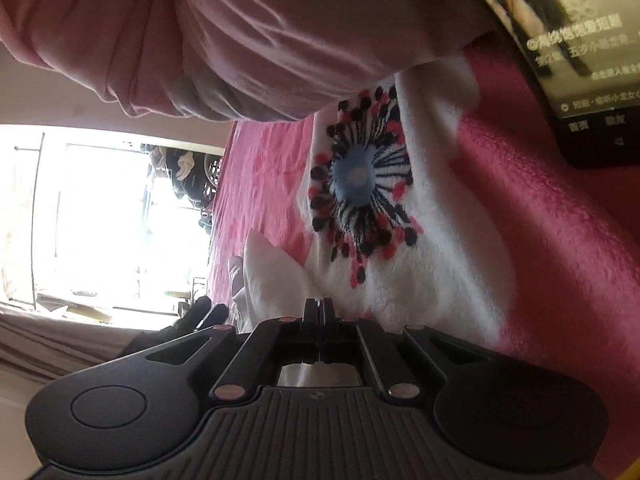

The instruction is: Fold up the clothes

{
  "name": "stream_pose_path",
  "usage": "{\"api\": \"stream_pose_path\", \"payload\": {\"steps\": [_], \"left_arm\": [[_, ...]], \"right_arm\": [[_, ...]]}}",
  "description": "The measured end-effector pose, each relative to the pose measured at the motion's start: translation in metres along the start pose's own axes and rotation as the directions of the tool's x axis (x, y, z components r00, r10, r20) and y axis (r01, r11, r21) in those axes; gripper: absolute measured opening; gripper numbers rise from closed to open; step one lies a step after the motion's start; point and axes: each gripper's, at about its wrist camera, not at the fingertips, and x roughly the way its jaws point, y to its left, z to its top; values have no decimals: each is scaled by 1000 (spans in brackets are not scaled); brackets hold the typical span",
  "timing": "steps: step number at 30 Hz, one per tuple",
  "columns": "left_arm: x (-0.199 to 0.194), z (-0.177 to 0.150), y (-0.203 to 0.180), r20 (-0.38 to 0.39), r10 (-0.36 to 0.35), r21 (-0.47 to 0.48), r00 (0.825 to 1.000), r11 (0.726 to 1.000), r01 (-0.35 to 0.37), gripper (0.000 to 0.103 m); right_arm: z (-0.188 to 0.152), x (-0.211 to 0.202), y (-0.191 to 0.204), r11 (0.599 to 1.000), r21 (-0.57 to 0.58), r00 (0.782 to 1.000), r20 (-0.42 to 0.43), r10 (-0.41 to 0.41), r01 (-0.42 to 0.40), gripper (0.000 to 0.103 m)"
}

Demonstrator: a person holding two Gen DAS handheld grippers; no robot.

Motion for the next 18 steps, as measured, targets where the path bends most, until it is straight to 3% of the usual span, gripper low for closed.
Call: {"api": "stream_pose_path", "payload": {"steps": [3,5,6,8,9,10,18], "left_arm": [[19,-6,-13,-47,41,77,998,996,-37,54],[32,-11,-22,-71,77,130,995,989,-67,54],[35,-12,-22,-64,83,126,995,989,-74,51],[41,-13,-21,-49,96,118,994,989,-89,28],[44,-14,-21,-41,102,114,994,989,-97,10],[47,-15,-20,-34,109,110,994,988,-104,4],[38,-5,3,81,143,-49,986,989,-139,0]], "right_arm": [[1,0,3,1000,7,1000,-5,2,-2,3],[4,4,7,1000,-3,1000,-2,2,-2,3],[3,4,8,1000,-10,1000,0,1,-1,3],[3,4,11,1000,-24,1000,4,-1,1,3],[3,4,13,1000,-31,1000,6,-1,2,3],[3,3,14,999,-35,1000,8,-3,4,3],[13,-10,3,997,24,994,83,-69,67,3]]}}
